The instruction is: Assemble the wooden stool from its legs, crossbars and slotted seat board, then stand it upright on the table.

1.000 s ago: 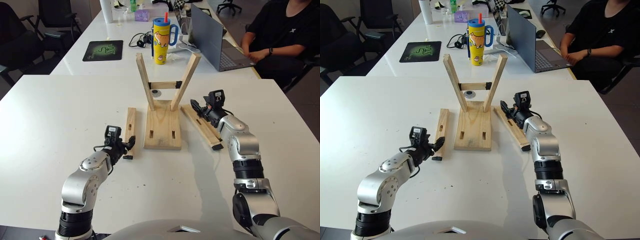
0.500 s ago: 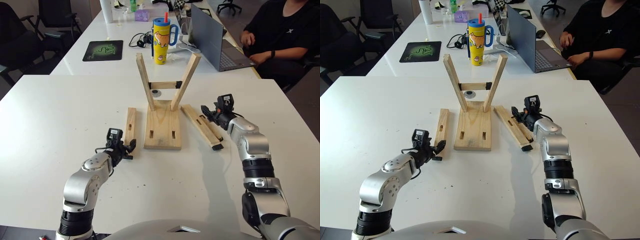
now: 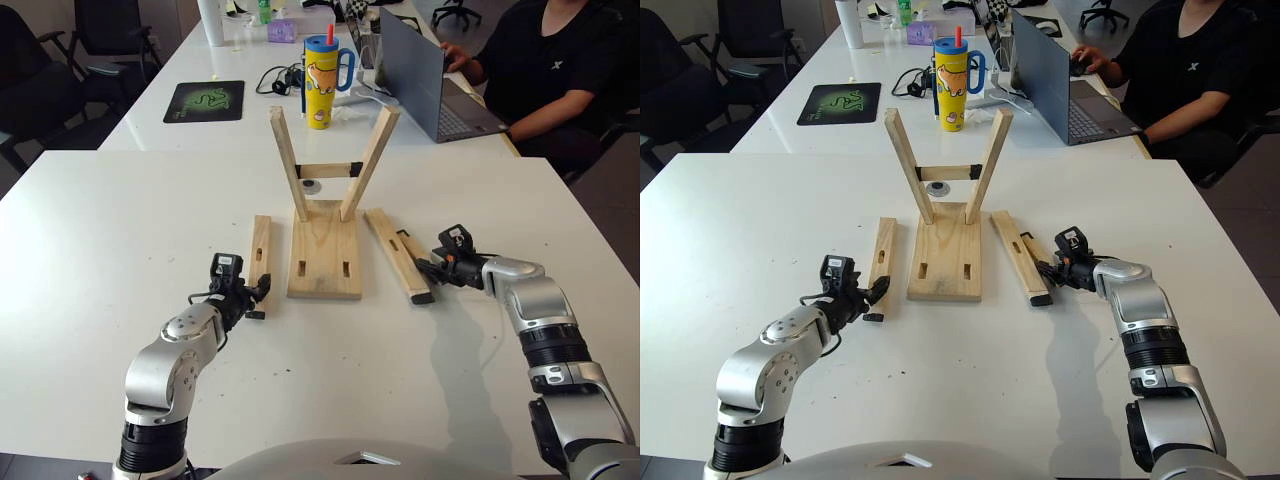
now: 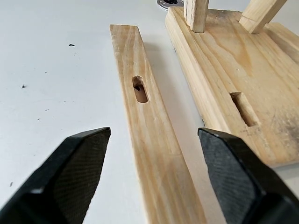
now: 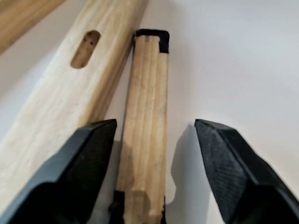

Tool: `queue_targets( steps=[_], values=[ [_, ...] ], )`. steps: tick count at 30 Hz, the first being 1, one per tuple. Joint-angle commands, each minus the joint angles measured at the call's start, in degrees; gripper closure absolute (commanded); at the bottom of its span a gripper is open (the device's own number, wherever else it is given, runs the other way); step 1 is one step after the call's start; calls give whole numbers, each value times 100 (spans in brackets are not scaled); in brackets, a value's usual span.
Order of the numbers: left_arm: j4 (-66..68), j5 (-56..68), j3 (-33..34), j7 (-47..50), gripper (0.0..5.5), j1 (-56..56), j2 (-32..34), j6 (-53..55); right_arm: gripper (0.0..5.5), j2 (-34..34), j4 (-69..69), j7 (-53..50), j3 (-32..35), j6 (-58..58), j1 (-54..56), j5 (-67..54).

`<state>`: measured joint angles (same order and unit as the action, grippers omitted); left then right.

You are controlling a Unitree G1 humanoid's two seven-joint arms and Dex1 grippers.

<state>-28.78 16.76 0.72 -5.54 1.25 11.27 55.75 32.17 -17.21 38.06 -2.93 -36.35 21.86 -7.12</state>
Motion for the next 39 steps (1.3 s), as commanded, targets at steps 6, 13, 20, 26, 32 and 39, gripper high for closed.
queue_targets(
  steps=[6,13,20,26,32,39],
  values=[
    [-82,-20,87,3,200,-142,1,31,297,-197,153,-107,88,-495,-115,-150],
    [-149,67,205,-23,200,-234,-71,-16,409,-250,-337,-294,368,-603,88,-261],
    [-207,287,483,-35,200,-354,-261,-73,420,-294,-683,-755,553,594,452,-2],
    [-380,749,733,-106,200,-457,-586,-205,420,-736,-119,-678,1364,1618,724,-875],
    [-753,2179,1375,47,200,-486,-1366,125,420,-131,1919,1229,834,506,-567,-2120],
    [-738,3288,1569,515,200,-532,-1729,436,420,-321,2576,1144,281,780,-908,-1853]
  ],
)
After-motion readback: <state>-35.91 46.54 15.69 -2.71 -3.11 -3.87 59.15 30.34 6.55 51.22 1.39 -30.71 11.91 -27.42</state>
